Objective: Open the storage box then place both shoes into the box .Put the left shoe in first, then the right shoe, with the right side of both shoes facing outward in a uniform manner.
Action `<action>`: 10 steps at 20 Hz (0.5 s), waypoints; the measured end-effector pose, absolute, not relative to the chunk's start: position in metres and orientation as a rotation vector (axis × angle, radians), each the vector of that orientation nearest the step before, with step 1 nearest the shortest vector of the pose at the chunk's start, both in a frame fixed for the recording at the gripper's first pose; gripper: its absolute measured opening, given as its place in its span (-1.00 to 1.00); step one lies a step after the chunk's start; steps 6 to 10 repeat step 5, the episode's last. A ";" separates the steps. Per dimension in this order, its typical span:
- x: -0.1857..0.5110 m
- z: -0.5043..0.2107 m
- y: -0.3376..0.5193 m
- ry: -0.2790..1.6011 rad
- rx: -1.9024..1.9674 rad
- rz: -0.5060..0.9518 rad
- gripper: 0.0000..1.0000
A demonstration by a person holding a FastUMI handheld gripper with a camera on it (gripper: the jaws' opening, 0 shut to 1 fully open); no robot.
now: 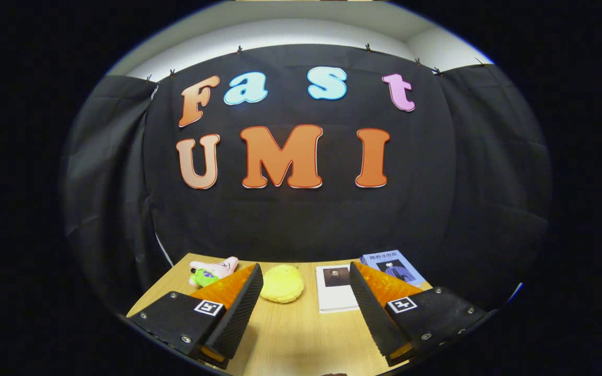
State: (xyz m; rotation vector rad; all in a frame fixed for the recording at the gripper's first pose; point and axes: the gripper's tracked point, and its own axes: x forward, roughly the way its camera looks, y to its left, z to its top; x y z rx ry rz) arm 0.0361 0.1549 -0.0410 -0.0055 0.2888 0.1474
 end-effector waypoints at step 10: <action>0.033 -0.022 0.111 0.238 -0.023 0.120 0.96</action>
